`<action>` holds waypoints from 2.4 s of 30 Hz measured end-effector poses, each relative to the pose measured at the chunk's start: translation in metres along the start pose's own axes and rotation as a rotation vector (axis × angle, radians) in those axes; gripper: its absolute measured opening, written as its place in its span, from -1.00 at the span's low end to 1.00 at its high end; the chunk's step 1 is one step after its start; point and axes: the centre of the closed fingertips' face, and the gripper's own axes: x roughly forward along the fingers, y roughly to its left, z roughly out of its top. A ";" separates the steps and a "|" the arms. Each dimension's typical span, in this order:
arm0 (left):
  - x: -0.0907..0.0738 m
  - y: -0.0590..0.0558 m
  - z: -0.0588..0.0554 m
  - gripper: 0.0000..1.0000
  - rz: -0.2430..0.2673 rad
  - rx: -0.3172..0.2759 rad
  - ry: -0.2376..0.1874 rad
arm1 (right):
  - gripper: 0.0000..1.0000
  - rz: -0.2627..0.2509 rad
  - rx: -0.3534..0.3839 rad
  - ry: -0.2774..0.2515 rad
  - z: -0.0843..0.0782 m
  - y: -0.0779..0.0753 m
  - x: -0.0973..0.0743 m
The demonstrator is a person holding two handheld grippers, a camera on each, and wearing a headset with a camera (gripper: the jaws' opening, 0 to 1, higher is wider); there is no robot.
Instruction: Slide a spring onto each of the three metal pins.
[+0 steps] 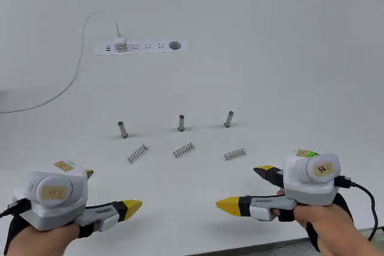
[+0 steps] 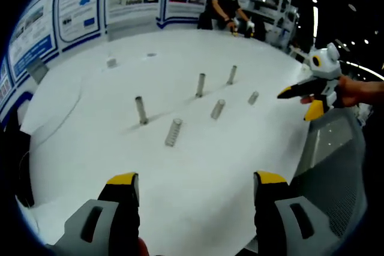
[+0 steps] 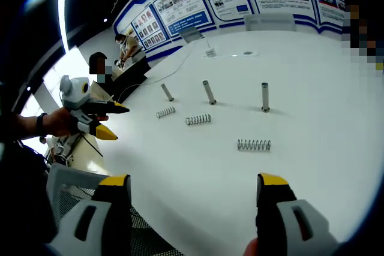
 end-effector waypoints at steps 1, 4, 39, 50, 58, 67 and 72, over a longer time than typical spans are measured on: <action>0.001 -0.001 0.001 0.59 -0.004 0.008 0.003 | 0.75 0.000 0.002 -0.002 0.000 0.000 0.000; 0.005 -0.003 0.001 0.58 -0.015 0.023 0.012 | 0.75 -0.001 0.004 -0.003 0.001 -0.001 -0.001; 0.056 0.017 0.032 0.41 -0.062 0.049 0.027 | 0.75 -0.002 0.012 0.001 -0.002 -0.002 -0.002; 0.073 0.020 0.038 0.28 -0.072 0.031 0.034 | 0.75 0.000 0.010 0.007 -0.004 -0.001 -0.001; 0.084 0.023 0.035 0.16 -0.077 0.023 0.054 | 0.75 -0.004 0.013 0.005 -0.005 -0.002 -0.002; 0.088 0.019 0.035 0.01 -0.081 0.030 0.056 | 0.75 -0.004 0.018 0.004 -0.005 -0.003 -0.001; 0.090 0.014 0.030 -0.05 -0.092 0.020 0.057 | 0.75 -0.001 0.022 0.008 -0.007 -0.002 -0.001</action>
